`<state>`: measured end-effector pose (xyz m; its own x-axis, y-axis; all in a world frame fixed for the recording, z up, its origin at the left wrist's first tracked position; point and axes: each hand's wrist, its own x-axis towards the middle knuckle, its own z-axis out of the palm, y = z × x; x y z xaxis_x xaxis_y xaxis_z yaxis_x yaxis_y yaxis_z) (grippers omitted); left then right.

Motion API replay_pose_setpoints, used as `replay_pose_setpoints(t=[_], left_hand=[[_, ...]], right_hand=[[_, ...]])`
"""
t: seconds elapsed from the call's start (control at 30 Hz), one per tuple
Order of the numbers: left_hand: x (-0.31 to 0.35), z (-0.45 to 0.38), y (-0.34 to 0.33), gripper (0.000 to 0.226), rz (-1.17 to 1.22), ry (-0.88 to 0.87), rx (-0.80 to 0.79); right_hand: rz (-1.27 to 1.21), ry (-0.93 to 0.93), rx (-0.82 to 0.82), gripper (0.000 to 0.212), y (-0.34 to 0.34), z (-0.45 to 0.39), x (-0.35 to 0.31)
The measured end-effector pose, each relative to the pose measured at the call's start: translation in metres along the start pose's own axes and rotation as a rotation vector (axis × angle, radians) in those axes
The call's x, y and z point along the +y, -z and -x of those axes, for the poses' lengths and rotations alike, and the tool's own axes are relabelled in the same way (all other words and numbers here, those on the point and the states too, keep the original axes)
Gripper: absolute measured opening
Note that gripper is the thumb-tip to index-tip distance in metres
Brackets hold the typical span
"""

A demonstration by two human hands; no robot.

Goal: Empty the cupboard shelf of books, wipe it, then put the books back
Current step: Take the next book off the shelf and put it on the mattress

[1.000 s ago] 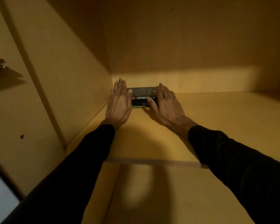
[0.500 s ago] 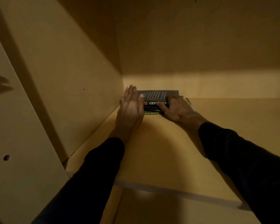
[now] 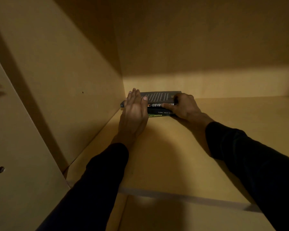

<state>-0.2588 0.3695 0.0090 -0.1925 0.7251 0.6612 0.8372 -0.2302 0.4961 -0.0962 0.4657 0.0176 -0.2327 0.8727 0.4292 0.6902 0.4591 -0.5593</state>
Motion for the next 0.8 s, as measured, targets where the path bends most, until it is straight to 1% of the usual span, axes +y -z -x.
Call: replay_pose_setpoints(t=[0.1, 0.37, 0.53, 0.7, 0.8], left_hand=[[0.000, 0.000, 0.000, 0.050, -0.006, 0.001, -0.007], [-0.001, 0.001, -0.002, 0.049, 0.005, 0.010, 0.007], [-0.002, 0.001, -0.002, 0.049, 0.008, 0.010, 0.006], [-0.005, 0.001, -0.003, 0.050, 0.001, 0.022, 0.003], [-0.004, 0.002, -0.002, 0.050, 0.001, 0.018, 0.008]], right_hand=[[-0.053, -0.039, 0.027, 0.067, 0.001, -0.002, 0.002], [0.072, -0.043, -0.013, 0.070, -0.001, -0.013, 0.006], [0.188, 0.023, 0.034, 0.060, 0.001, -0.013, 0.004], [0.215, 0.097, 0.100, 0.050, 0.001, -0.010, -0.001], [0.243, 0.124, 0.155, 0.051, 0.000, -0.009, -0.004]])
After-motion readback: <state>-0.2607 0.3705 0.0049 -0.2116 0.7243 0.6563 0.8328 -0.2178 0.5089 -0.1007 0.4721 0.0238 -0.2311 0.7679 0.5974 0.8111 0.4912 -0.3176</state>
